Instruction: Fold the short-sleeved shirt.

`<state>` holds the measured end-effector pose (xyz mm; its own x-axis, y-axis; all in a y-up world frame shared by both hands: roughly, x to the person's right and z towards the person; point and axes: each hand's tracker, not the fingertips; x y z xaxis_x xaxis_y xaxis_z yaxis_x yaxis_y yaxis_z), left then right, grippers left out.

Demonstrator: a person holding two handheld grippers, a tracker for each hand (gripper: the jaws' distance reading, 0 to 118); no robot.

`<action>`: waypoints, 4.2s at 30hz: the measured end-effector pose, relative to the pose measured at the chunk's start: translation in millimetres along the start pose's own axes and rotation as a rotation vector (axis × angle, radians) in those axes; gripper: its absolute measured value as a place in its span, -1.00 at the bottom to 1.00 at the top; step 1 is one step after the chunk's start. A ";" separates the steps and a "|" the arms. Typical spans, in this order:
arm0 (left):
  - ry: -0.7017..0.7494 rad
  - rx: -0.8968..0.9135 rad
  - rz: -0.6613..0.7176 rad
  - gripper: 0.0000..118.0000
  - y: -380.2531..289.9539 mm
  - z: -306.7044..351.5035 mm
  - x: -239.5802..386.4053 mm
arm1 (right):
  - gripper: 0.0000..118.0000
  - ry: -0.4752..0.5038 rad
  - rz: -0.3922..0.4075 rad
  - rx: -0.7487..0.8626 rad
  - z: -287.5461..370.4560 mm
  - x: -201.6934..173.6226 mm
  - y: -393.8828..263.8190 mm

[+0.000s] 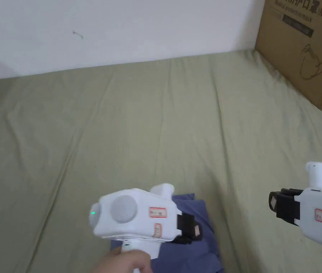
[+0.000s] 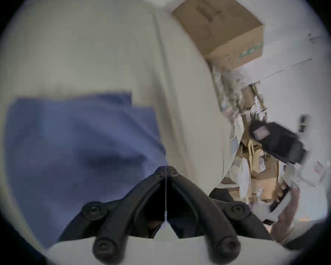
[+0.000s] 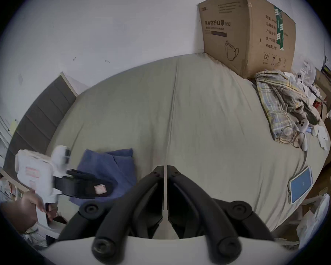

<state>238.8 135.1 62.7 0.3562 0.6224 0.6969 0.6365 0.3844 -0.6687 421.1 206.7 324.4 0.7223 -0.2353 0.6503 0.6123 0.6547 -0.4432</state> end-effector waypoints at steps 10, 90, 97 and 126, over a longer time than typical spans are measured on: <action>0.096 0.225 0.137 -0.99 -40.2 143.6 -78.9 | -0.93 0.363 0.024 -0.246 -78.4 -65.5 -9.2; 0.918 0.152 0.172 0.30 -87.1 384.3 -302.6 | -0.93 0.058 0.214 -0.083 -101.6 -455.2 -75.0; 0.838 0.326 0.033 -0.97 -66.9 267.7 -172.7 | -0.93 0.083 0.238 -0.010 -69.8 -361.5 -52.5; 0.795 1.192 -0.446 -0.65 -73.3 241.5 234.1 | -0.76 0.043 0.235 0.806 214.3 -123.0 50.0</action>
<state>110.3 417.3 212.2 0.8059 -0.0645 0.5885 0.0134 0.9958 0.0907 294.0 422.4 354.5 0.8242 -0.0449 0.5645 0.0387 0.9990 0.0231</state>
